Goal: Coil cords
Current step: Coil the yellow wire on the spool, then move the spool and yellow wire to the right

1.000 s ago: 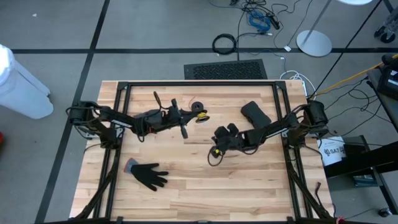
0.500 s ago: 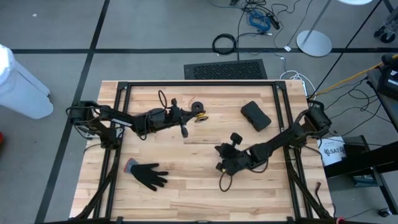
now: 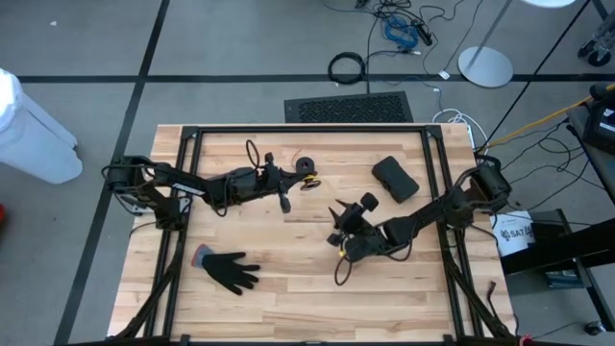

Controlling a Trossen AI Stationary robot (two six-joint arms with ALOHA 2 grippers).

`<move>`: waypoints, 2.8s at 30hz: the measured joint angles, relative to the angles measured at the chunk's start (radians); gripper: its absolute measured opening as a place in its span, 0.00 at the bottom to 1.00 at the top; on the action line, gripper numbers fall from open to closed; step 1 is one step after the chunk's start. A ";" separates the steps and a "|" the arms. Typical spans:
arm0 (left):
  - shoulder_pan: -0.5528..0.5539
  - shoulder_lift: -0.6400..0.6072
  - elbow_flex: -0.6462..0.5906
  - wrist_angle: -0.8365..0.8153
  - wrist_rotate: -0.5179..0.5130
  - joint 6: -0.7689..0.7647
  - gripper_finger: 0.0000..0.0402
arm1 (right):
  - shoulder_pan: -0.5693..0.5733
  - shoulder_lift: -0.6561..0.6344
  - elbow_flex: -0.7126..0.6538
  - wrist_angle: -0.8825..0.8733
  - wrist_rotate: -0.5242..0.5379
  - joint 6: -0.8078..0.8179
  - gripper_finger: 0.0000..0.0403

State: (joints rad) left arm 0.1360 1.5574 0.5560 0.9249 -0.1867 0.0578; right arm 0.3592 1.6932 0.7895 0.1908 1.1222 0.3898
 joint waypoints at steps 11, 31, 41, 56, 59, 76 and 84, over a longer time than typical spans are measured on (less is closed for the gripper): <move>0.013 0.000 0.000 -0.184 0.000 0.074 0.00 | 0.007 0.000 0.000 0.017 -0.067 0.014 0.31; -0.040 0.000 0.000 -0.327 0.157 0.246 0.03 | -0.028 0.000 0.000 0.019 -0.283 0.044 0.30; -0.040 0.000 0.000 -0.411 0.189 0.272 0.19 | -0.032 0.000 0.000 0.021 -0.318 0.059 0.30; -0.040 0.000 0.001 -0.321 0.150 0.267 0.20 | -0.032 0.000 0.000 0.020 -0.343 0.062 0.30; -0.040 0.000 0.001 -0.335 0.045 0.303 0.25 | -0.032 0.000 0.000 0.018 -0.344 0.062 0.30; -0.049 -0.209 0.001 -0.783 -0.080 0.065 0.59 | -0.039 0.000 0.000 0.017 -0.369 0.036 0.30; -0.044 -0.149 -0.006 -0.792 -0.084 -0.018 0.77 | -0.038 0.000 0.000 0.023 -0.370 0.035 0.30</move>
State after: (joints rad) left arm 0.0921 1.4084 0.5497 0.1330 -0.2704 0.0399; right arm 0.3210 1.6932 0.7895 0.2142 0.7525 0.4244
